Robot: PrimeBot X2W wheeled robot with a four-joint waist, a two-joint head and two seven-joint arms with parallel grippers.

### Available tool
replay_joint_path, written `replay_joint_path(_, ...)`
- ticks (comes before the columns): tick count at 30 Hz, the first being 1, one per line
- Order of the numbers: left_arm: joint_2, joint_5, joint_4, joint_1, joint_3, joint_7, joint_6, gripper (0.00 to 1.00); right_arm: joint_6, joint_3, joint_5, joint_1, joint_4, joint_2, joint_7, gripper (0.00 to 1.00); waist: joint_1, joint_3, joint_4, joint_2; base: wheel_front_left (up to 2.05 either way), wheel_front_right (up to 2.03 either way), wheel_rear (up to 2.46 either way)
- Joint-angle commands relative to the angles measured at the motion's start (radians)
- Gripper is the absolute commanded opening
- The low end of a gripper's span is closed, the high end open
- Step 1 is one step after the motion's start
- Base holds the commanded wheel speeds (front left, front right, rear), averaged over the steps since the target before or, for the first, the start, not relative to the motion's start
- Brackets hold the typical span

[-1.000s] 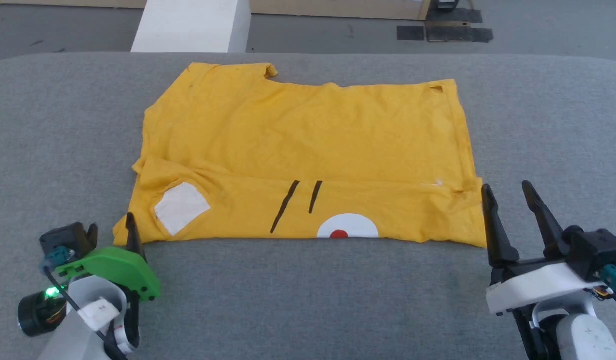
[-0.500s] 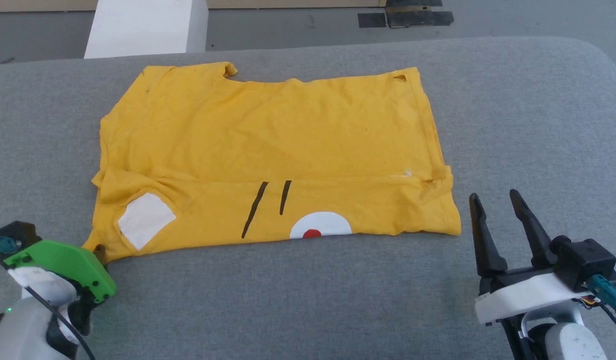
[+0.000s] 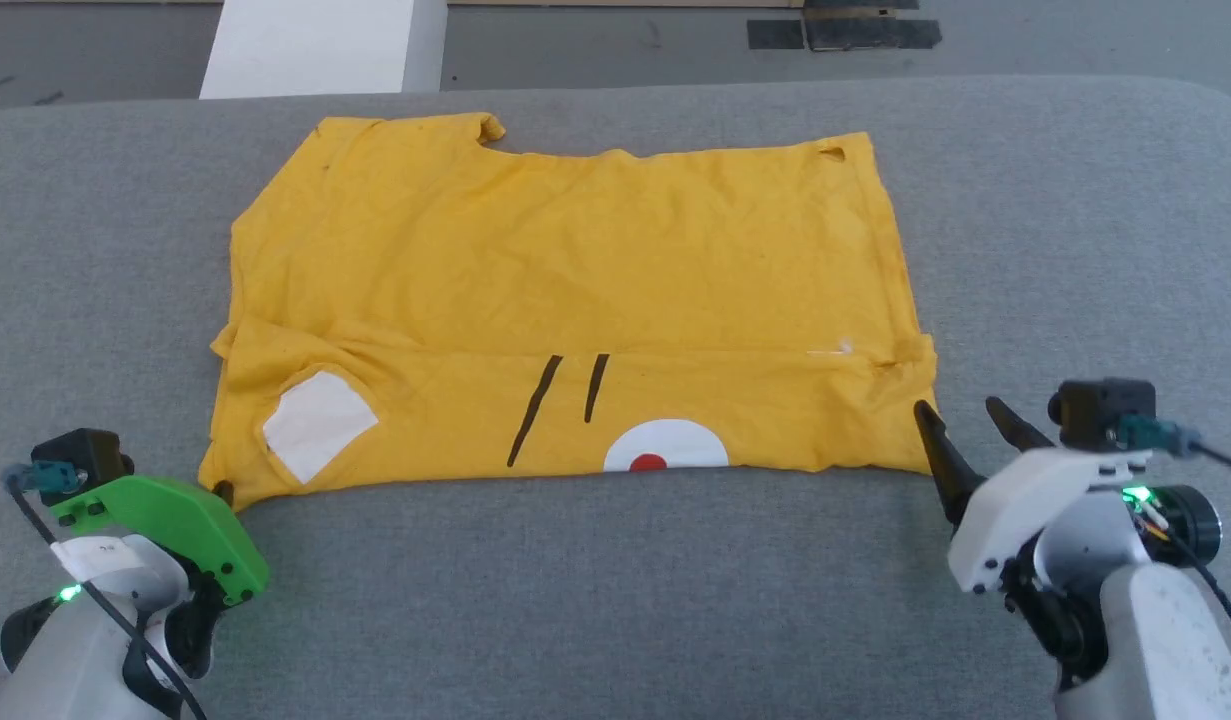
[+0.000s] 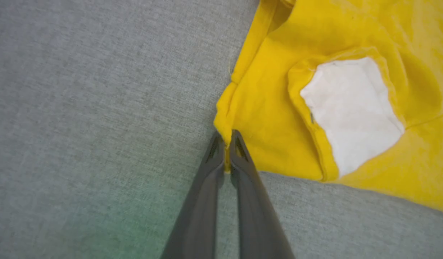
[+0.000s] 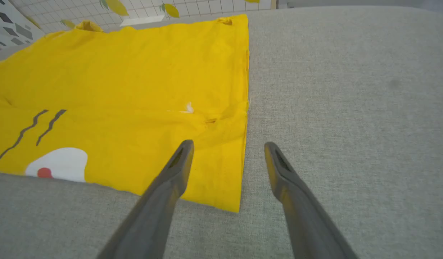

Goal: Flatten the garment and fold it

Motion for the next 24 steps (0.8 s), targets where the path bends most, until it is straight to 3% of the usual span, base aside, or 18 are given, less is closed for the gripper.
replay_joint_path(1,-0.020,0.001,0.017,0.011,-0.016,0.002,-0.007,0.00,-0.002,-0.009,-0.011,-0.033,0.014,0.000,0.064,1.00,0.0000,0.011,0.013,-0.0001,0.00,0.00,0.00)
replay_joint_path(4,-0.027,0.006,0.018,-0.002,-0.025,-0.010,-0.019,0.00,-0.002,-0.044,-0.056,-0.073,0.046,0.000,0.265,1.00,0.0000,0.026,0.031,-0.0001,0.00,0.00,0.00)
replay_joint_path(10,-0.040,0.020,0.023,-0.026,-0.046,-0.030,-0.040,0.00,-0.002,-0.057,-0.043,-0.086,0.048,0.000,0.543,1.00,0.0000,0.049,0.062,-0.0001,0.00,0.00,0.00)
replay_joint_path(11,-0.042,0.022,0.024,-0.028,-0.049,-0.033,-0.042,0.00,-0.002,-0.054,-0.036,-0.081,0.041,0.000,0.577,0.43,0.0000,0.051,0.064,-0.0001,0.00,0.00,0.00)
replay_joint_path(12,-0.042,0.025,0.025,-0.029,-0.052,-0.037,-0.045,0.00,-0.002,-0.050,-0.030,-0.075,0.027,0.000,0.613,0.24,0.0000,0.053,0.065,-0.0001,0.00,0.00,0.00)
replay_joint_path(14,-0.041,0.034,0.024,-0.030,-0.060,-0.046,-0.050,0.00,-0.002,-0.046,-0.021,-0.065,-0.005,0.000,0.654,0.00,0.0000,0.054,0.067,-0.0001,0.00,0.00,0.00)
replay_joint_path(16,-0.040,0.049,0.019,-0.032,-0.062,-0.075,-0.051,0.00,-0.002,-0.038,-0.015,-0.057,-0.044,0.000,0.660,0.00,0.0000,0.049,0.067,-0.0001,0.00,0.00,0.00)
replay_joint_path(24,-0.012,0.113,-0.024,0.027,-0.020,-0.274,-0.022,0.00,-0.002,-0.051,0.004,-0.005,-0.162,0.000,0.479,0.00,0.0000,-0.025,0.046,-0.0001,0.00,0.00,0.00)
